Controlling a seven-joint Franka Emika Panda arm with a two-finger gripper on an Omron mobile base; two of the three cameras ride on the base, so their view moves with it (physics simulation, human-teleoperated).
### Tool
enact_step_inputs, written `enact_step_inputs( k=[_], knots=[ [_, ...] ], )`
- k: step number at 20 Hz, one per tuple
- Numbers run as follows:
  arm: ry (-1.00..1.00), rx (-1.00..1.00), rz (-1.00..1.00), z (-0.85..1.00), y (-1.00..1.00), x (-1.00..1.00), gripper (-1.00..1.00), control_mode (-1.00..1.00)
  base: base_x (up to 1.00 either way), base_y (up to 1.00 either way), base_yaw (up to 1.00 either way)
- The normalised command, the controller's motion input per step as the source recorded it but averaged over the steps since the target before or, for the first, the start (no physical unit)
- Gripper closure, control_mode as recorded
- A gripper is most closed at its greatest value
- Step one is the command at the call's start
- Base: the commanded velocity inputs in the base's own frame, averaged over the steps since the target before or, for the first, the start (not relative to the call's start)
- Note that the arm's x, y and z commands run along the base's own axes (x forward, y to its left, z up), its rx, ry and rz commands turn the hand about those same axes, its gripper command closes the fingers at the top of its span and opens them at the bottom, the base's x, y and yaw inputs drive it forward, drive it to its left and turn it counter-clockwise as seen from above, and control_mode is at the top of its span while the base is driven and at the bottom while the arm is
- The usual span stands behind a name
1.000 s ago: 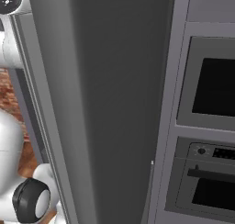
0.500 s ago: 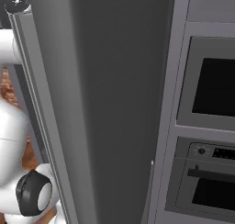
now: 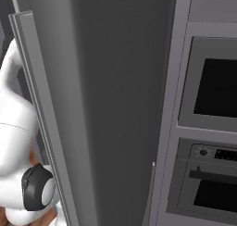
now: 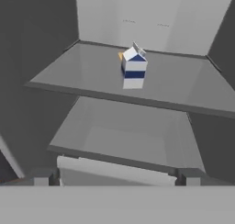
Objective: Take out the milk from the fridge and place it on the tray on the counter. Then take the sugar cube near the tray and place it in the tray.
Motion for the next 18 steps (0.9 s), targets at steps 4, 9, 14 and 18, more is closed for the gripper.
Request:
enact_step_inputs(
  k=[4,9,14,18],
  knots=[
    [0.00,0.00,0.03,-0.02,-0.05,0.55,-1.00,-1.00,0.00,0.00,0.00],
    [0.03,0.00,0.00,0.00,-0.01,0.57,-1.00,-1.00,0.00,0.00,0.00],
    [0.03,0.00,0.00,0.00,0.00,0.54,-1.00,-1.00,0.00,0.00,0.00],
    [0.00,0.00,0.00,0.00,0.00,0.48,-1.00,-1.00,0.00,0.00,0.00]
  ],
)
